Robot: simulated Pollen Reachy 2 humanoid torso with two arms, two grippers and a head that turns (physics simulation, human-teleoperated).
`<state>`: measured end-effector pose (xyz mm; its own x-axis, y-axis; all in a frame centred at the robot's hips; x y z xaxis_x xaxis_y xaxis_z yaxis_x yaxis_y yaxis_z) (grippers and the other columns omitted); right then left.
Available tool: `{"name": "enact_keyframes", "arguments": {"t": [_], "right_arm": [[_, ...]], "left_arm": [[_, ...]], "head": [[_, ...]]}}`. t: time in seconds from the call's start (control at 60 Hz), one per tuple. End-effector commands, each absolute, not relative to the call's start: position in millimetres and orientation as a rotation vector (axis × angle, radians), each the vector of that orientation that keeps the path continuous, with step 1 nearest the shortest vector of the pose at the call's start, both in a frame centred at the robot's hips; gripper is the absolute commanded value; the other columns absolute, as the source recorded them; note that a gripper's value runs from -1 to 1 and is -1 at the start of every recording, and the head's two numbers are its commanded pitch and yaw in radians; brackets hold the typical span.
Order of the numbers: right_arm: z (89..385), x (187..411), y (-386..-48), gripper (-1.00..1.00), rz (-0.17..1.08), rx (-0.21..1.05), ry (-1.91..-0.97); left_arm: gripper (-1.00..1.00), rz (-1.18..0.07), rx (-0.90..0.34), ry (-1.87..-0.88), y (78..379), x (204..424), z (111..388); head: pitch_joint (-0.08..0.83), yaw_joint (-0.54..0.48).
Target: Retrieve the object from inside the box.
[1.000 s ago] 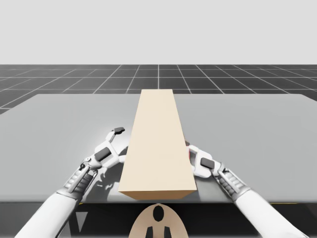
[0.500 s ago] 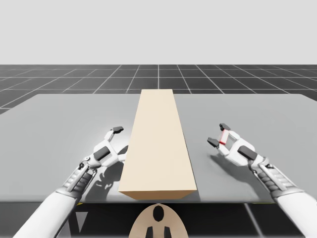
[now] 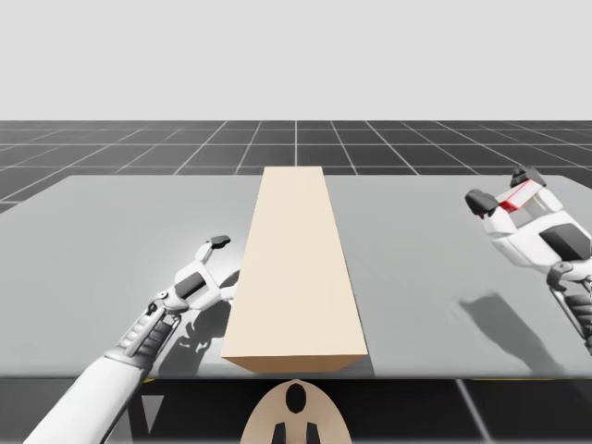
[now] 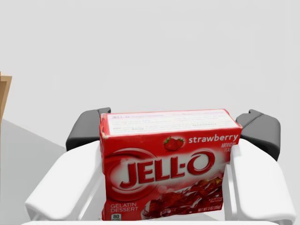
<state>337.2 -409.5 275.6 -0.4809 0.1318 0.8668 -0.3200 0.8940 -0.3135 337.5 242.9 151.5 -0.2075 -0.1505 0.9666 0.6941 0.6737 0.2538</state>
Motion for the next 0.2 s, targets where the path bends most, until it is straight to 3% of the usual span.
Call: {"name": "enact_keyframes", "arguments": {"t": [0.017, 0.2], "right_arm": [[339.5, 332.7, -409.8, 1.00, 0.573, 0.081, -2.125], [388.9, 308.5, -393.0, 1.00, 0.553, 0.051, -2.261]], "left_arm": [[-1.00, -0.819, -0.463, -1.594, 237.5, 337.7, 147.5], [-1.00, -0.819, -0.461, -1.594, 237.2, 338.0, 147.2]], "head": [[0.036, -0.02], [0.034, -0.02]]}}
